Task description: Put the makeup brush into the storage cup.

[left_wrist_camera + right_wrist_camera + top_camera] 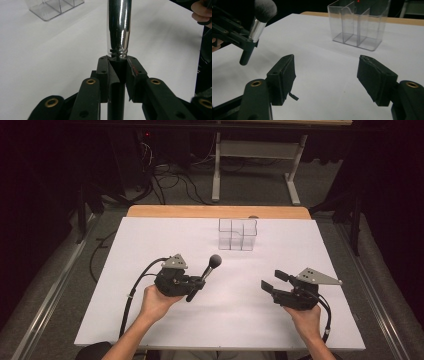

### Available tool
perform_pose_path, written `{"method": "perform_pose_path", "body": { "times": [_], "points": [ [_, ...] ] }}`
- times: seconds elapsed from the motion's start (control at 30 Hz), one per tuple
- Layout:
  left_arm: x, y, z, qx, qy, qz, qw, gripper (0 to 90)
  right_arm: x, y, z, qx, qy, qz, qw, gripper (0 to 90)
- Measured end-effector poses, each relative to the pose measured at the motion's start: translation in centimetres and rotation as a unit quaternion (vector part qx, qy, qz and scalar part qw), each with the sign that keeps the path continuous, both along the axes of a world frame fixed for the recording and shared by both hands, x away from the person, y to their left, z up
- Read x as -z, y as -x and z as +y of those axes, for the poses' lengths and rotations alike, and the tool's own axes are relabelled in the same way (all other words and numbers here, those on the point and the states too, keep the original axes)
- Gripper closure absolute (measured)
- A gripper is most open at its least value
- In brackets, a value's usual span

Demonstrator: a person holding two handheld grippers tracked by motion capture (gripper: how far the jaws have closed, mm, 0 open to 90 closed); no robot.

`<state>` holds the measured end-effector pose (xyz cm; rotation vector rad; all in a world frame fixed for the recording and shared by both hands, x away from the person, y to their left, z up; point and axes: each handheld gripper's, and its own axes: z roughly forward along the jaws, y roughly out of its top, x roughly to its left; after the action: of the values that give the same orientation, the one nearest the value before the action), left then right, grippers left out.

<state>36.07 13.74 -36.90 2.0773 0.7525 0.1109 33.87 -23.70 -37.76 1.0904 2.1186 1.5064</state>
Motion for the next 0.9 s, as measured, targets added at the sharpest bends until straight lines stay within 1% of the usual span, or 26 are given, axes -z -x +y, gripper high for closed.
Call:
{"method": "perform_pose_path", "body": {
  "times": [0.07, 0.1, 0.13, 0.2, 0.27, 0.33, 0.4, 0.53, 0.63, 0.9],
  "points": [
    [0.0, 0.0, -0.1, -0.001, 0.005, -0.001, 1.0, 74.5, 0.0, -0.2, 0.9, -0.014, -0.004, 0.004, 0.9999, 33.8],
    [0.0, 0.0, -0.1, -0.001, 0.005, -0.001, 1.0, 74.5, 0.0, -0.2, 0.9, -0.014, -0.004, 0.004, 0.9999, 33.8],
    [0.0, 0.0, -0.2, -0.001, 0.007, -0.002, 1.0, 74.5, 0.0, -0.4, 1.4, -0.024, -0.007, 0.009, 0.9996, 33.8],
    [0.0, 0.0, -0.3, 0.0, 0.008, -0.002, 1.0, 74.5, 0.0, -0.5, 1.7, -0.028, -0.01, 0.011, 0.9995, 34.0],
    [0.1, 0.1, -0.4, 0.0, 0.01, -0.003, 0.9999, 74.5, 0.0, -0.6, 2.5, -0.039, -0.011, 0.014, 0.9991, 36.5],
    [0.1, 0.1, -0.5, 0.001, 0.012, -0.004, 0.9999, 74.5, -0.1, -0.7, 2.9, -0.047, -0.013, 0.017, 0.9987, 36.5],
    [0.1, 0.2, -0.7, 0.002, 0.015, -0.006, 0.9999, 74.5, -0.1, -0.8, 3.3, -0.052, -0.015, 0.019, 0.9984, 36.3],
    [0.1, 0.3, -1.1, 0.005, 0.013, -0.01, 0.9998, 74.5, -0.1, -1.0, 4.0, -0.061, -0.019, 0.027, 0.9976, 37.0],
    [0.2, 0.4, -1.5, 0.008, 0.014, -0.013, 0.9998, 74.5, 0.0, -1.2, 4.4, -0.068, -0.018, 0.03, 0.9971, 38.1],
    [0.2, 0.4, -2.3, 0.015, 0.007, -0.018, 0.9997, 74.5, 0.0, -1.4, 5.3, -0.081, -0.019, 0.033, 0.996, 40.9]
  ]
}}
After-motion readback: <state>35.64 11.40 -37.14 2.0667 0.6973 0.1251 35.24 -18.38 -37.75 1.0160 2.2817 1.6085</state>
